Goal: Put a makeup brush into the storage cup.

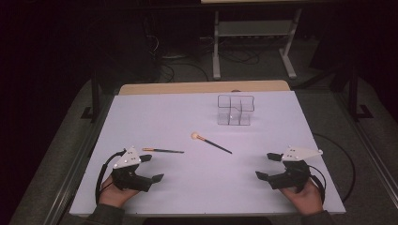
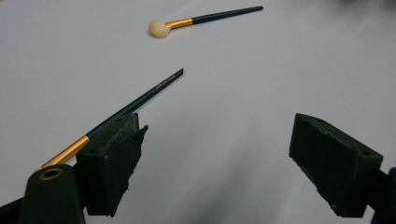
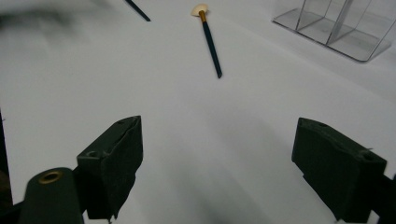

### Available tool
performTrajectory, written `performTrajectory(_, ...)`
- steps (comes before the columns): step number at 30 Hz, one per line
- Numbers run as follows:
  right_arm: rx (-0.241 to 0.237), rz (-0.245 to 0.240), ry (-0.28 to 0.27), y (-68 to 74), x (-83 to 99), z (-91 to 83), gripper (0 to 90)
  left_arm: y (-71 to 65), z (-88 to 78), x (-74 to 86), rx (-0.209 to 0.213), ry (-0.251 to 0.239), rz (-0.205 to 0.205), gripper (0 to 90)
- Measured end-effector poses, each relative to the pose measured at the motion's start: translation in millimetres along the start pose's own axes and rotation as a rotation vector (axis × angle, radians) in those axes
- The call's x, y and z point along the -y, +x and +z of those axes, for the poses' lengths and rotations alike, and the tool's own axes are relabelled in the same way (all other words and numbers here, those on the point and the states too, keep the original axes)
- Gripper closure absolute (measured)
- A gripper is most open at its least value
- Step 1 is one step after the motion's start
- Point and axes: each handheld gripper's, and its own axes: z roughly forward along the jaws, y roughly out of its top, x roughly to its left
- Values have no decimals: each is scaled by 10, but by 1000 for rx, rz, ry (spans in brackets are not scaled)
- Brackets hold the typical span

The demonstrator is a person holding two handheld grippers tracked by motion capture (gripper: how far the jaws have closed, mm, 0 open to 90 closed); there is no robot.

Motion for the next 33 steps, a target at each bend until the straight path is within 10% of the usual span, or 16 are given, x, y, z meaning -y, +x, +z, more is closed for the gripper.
performTrajectory(33,1,14,-2,-9,-3,16,153,19,-22,9,2,-4,4,163)
